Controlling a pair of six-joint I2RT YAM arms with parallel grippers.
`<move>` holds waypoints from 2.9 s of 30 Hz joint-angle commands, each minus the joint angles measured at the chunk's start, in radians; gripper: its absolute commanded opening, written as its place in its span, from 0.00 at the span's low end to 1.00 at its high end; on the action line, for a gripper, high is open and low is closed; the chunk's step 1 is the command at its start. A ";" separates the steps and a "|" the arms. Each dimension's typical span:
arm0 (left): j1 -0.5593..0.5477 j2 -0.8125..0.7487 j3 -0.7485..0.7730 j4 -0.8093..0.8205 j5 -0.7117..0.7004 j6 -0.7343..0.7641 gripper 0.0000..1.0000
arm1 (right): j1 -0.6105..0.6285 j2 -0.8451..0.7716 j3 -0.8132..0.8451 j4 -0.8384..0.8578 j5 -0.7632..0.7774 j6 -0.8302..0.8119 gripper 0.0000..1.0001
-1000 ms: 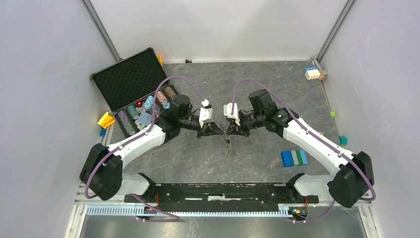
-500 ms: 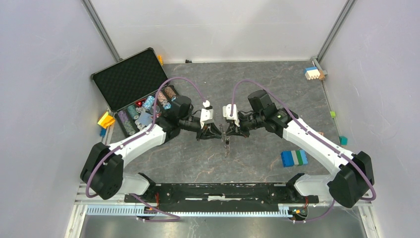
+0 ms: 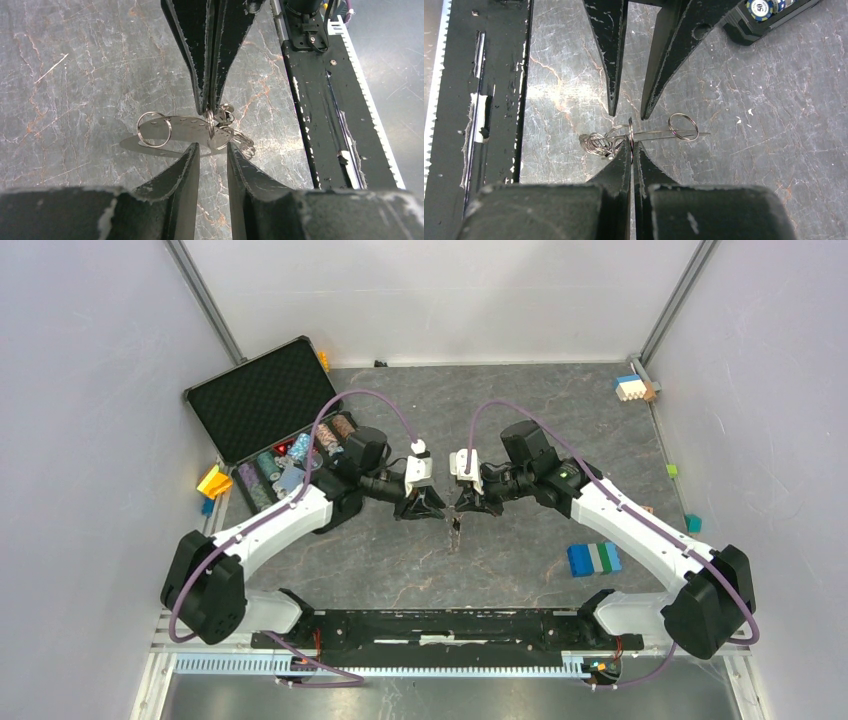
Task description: Put the keys on the keyring
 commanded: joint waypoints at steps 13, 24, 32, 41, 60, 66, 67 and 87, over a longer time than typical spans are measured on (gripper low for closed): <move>0.000 -0.087 0.022 0.052 0.014 0.013 0.34 | 0.004 0.010 -0.003 0.089 -0.075 0.027 0.00; -0.002 -0.081 0.009 0.118 -0.008 -0.008 0.29 | 0.004 0.019 -0.006 0.106 -0.097 0.046 0.00; -0.007 -0.084 0.003 0.085 0.015 0.012 0.25 | 0.004 0.020 -0.002 0.109 -0.085 0.052 0.00; -0.019 -0.073 0.015 0.039 0.020 0.044 0.27 | 0.004 0.023 0.004 0.108 -0.084 0.057 0.00; -0.053 -0.052 0.032 -0.039 -0.024 0.148 0.24 | 0.005 0.042 0.017 0.101 -0.114 0.071 0.00; -0.052 -0.056 0.015 0.002 -0.053 0.114 0.19 | 0.004 0.034 0.006 0.110 -0.122 0.073 0.00; -0.052 -0.056 0.015 0.008 -0.053 0.109 0.19 | 0.004 0.035 0.005 0.112 -0.122 0.076 0.00; -0.036 -0.097 -0.062 0.196 -0.059 -0.115 0.02 | -0.022 0.036 0.001 0.126 -0.123 0.095 0.18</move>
